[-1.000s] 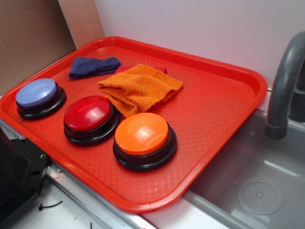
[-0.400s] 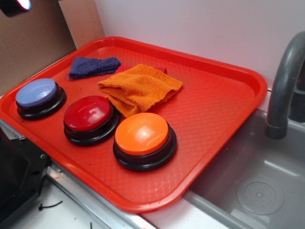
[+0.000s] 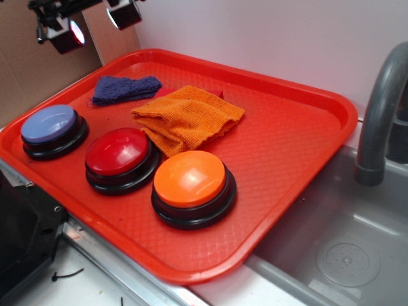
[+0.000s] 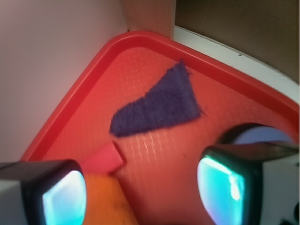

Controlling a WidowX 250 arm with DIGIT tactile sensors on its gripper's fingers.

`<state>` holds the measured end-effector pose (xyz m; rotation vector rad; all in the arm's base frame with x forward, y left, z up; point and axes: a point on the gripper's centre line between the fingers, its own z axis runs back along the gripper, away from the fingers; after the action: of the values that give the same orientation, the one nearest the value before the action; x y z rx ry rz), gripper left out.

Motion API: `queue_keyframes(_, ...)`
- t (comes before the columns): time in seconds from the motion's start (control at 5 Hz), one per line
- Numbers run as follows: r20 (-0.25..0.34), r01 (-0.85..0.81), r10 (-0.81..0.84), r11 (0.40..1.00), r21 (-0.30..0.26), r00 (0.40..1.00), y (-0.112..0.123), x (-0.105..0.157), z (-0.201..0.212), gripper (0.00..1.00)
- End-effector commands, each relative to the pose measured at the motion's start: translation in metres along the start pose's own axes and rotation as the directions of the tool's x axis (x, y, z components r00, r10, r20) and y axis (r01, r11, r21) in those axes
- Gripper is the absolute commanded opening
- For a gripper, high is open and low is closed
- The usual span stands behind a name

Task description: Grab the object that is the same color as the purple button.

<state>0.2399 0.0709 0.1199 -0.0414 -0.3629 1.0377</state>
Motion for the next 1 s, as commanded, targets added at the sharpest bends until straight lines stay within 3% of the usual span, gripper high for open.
queue_keyframes(0.0, 0.006, -0.181, 0.18, 0.982, 0.055, 0.984, 0.021, 0.033, -0.059, 1.0)
queue_keyframes(0.2, -0.022, -0.187, 0.191, 0.974, 0.125, 0.981, 0.028, 0.028, -0.09, 1.0)
queue_keyframes(0.6, -0.01, -0.175, 0.179, 0.973, 0.153, 0.984, 0.029, 0.026, -0.109, 1.0)
queue_keyframes(0.8, 0.016, -0.191, 0.191, 0.974, 0.124, 0.981, 0.03, 0.027, -0.111, 0.0)
